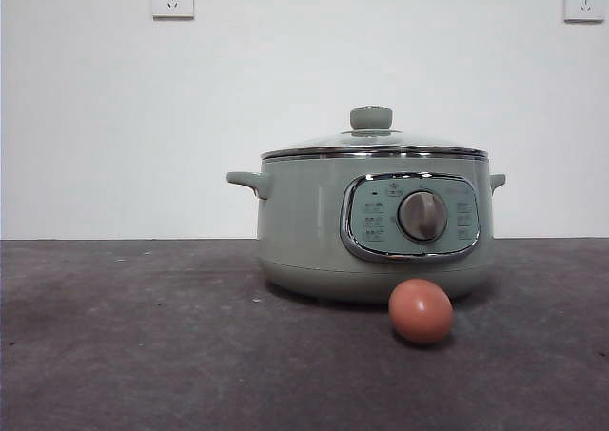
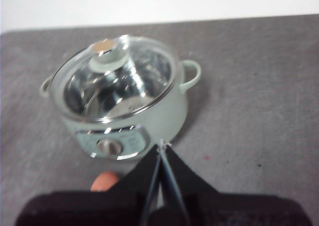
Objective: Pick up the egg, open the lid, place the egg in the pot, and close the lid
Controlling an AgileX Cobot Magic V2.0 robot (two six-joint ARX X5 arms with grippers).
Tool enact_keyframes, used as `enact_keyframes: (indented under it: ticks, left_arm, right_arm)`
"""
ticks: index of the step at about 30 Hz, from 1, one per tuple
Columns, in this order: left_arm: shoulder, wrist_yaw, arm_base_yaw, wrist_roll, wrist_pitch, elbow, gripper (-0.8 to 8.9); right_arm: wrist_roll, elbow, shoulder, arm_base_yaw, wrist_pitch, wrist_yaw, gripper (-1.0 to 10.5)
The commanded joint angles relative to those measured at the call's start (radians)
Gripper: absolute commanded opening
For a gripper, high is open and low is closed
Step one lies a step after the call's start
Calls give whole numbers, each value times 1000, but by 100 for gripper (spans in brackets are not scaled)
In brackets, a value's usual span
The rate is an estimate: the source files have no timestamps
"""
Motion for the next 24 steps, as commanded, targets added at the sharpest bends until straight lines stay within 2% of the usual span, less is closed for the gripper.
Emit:
enact_keyframes:
  ticks: [1, 7, 13, 14, 15, 16, 17, 18, 19, 24]
  left_arm:
    - [34, 16, -19, 54, -44, 81, -7]
    - [92, 16, -72, 73, -127, 191, -7]
    - [129, 16, -101, 92, -166, 230, 19]
    - [135, 16, -101, 92, -172, 235, 130]
    - [137, 17, -101, 91, -172, 235, 309]
    - [140, 16, -101, 90, -175, 235, 601]
    - [142, 17, -101, 90, -179, 235, 779]
    - [146, 19, -101, 90, -182, 235, 804]
    - [147, 29, -101, 90, -185, 235, 804]
    - [186, 71, -106, 84, -177, 235, 804]
  right_arm:
    - [-76, 61, 40, 0, -68, -34, -11]
    - [-119, 113, 87, 0, -135, -72, -11]
    - [-118, 113, 88, 0, -127, -85, 16]
    - [-118, 113, 88, 0, -127, -86, 95]
    - [-117, 113, 88, 0, -127, -87, 201]
    - [-117, 113, 88, 0, -127, -87, 350]
    - [-116, 113, 88, 0, -127, -87, 494]
    - [-112, 113, 88, 0, -127, -87, 619]
    - [-100, 113, 88, 0, -127, -86, 676]
    - [-91, 113, 89, 0, -127, -87, 693]
